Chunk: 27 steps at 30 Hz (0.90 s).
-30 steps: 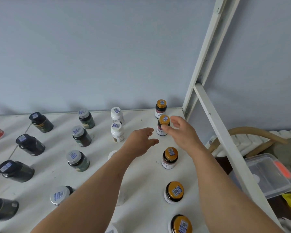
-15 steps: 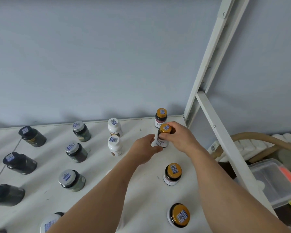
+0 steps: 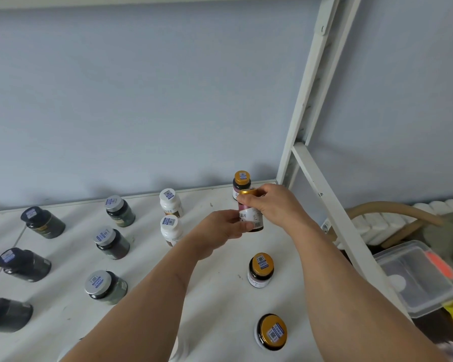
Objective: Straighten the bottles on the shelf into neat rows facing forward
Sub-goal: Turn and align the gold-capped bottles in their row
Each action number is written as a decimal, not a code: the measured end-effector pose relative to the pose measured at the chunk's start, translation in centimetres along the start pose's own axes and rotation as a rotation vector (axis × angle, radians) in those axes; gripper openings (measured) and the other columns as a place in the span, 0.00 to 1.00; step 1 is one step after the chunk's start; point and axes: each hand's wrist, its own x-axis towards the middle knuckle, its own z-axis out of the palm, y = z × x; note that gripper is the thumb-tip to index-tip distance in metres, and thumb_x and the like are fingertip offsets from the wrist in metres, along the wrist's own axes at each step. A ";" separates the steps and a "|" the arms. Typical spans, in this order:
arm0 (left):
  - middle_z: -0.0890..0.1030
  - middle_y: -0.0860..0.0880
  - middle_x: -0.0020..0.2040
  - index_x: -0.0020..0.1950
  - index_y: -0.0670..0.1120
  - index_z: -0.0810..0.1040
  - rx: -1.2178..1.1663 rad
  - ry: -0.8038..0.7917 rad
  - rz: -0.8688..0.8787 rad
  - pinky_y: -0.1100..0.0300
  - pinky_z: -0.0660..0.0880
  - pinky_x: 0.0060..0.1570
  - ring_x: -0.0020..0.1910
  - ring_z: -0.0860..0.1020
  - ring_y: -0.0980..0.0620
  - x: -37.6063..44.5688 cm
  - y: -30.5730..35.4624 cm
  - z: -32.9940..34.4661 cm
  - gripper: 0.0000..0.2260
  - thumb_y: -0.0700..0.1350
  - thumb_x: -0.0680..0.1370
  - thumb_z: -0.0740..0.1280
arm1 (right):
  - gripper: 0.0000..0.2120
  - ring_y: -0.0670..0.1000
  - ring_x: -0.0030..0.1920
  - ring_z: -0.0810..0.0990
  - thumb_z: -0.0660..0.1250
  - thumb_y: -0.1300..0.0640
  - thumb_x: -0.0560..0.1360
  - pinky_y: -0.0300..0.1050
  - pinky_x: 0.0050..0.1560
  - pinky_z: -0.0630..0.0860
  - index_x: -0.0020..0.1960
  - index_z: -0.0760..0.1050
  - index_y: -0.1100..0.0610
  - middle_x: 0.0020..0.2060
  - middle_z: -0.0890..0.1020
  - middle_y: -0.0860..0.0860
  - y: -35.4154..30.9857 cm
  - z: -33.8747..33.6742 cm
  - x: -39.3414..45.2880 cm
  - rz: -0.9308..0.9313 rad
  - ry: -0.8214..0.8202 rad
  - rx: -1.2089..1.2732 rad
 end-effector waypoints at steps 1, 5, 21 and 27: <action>0.84 0.52 0.56 0.60 0.52 0.80 -0.022 -0.021 -0.004 0.55 0.73 0.64 0.57 0.80 0.52 0.0 0.0 0.1 0.16 0.52 0.73 0.74 | 0.16 0.45 0.44 0.78 0.71 0.37 0.70 0.44 0.43 0.75 0.47 0.76 0.48 0.41 0.79 0.44 0.0 0.0 0.0 0.005 0.002 -0.005; 0.83 0.48 0.57 0.64 0.46 0.79 -0.074 -0.054 -0.011 0.58 0.75 0.63 0.58 0.80 0.51 -0.2 -0.1 0.2 0.20 0.49 0.74 0.73 | 0.19 0.46 0.45 0.78 0.70 0.36 0.70 0.44 0.44 0.75 0.49 0.75 0.50 0.43 0.79 0.46 0.2 0.0 -0.1 0.029 0.005 -0.009; 0.83 0.54 0.55 0.62 0.52 0.79 0.111 0.051 0.027 0.57 0.74 0.60 0.57 0.79 0.53 -0.7 0.1 0.9 0.19 0.53 0.73 0.73 | 0.19 0.46 0.46 0.79 0.71 0.37 0.69 0.45 0.46 0.76 0.51 0.77 0.50 0.45 0.81 0.45 1.3 0.2 -0.4 0.023 0.010 0.034; 0.79 0.53 0.63 0.70 0.52 0.72 0.649 0.242 0.110 0.59 0.74 0.59 0.60 0.77 0.54 -0.9 0.0 1.2 0.25 0.54 0.75 0.71 | 0.18 0.48 0.52 0.79 0.73 0.43 0.72 0.40 0.50 0.74 0.57 0.77 0.50 0.50 0.82 0.45 3.5 2.1 -1.3 0.010 -0.036 0.091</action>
